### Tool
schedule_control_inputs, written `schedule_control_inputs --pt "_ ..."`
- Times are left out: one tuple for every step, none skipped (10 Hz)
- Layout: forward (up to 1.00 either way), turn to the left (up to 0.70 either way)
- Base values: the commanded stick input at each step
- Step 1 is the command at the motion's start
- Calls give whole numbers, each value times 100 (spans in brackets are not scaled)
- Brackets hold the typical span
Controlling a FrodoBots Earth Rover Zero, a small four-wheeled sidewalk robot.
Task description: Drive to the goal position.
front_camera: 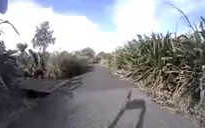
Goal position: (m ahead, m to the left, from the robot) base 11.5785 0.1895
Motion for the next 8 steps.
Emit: schedule_control_inputs --pt "85 -22" --pt "85 -33" --pt "85 -31" --pt "85 0" --pt "85 0" --pt "85 0" --pt "85 0" --pt "85 0"
